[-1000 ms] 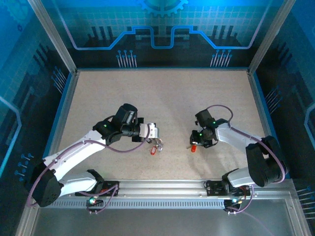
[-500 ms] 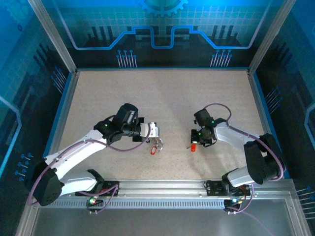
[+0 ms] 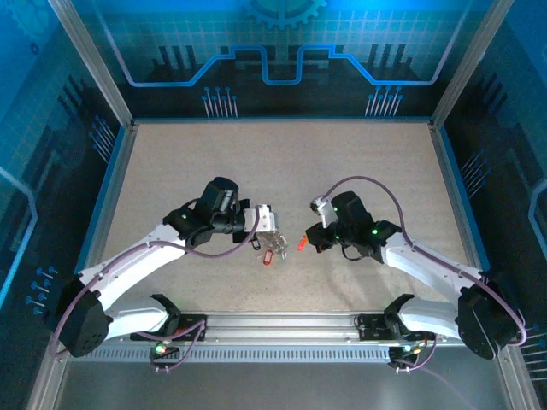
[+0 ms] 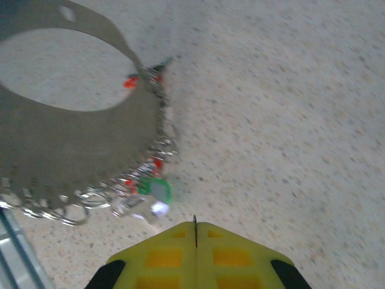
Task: Put the keys on the keyring
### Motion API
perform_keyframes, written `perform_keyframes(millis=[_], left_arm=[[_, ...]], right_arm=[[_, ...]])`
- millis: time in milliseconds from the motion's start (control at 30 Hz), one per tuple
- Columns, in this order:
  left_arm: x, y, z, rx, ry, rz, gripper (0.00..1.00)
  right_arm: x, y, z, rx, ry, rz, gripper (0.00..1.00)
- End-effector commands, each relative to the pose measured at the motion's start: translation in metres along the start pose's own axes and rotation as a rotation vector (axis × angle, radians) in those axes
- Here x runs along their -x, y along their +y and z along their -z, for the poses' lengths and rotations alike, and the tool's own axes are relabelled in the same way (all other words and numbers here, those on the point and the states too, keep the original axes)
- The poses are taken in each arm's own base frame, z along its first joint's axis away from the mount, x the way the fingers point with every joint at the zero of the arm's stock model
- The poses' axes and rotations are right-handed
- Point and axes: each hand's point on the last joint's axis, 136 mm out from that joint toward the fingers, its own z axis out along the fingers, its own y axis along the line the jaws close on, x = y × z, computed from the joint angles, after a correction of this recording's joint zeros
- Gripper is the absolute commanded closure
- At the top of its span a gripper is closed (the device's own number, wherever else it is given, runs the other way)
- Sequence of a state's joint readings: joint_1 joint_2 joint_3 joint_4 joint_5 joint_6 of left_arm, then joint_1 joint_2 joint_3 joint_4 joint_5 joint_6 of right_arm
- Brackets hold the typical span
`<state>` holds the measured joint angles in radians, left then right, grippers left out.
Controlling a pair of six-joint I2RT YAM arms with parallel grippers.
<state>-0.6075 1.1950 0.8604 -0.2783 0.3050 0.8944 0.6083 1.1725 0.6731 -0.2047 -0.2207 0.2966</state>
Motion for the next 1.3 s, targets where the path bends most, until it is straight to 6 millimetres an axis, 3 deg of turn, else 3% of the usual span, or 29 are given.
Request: perform_keyframes(millis=[0,267,567,833,1267], left_arm=[[0.012,0.003,0.002,0.006,-0.069,0.027,1.0],[0.011,0.006,-0.002,0.01,-0.051,0.082,1.0],[0.011,0.02,-0.005,0.072,-0.051,0.183,1.0],[0.012,0.021,-0.008,0.089,-0.045,0.213,1.0],[0.023,0.014,-0.013,0.057,-0.084,0.252,1.0]], right_arm=[[0.029,0.035,0.005,0.155,-0.107,0.137,1.0],[0.055,0.067,0.014,0.304,-0.161,0.22,1.0],[0.066,0.084,0.019,0.363,-0.174,0.262,1.0],[0.07,0.08,0.013,0.319,-0.161,0.27,1.0],[0.087,0.055,0.013,0.102,-0.233,0.267,1.0]])
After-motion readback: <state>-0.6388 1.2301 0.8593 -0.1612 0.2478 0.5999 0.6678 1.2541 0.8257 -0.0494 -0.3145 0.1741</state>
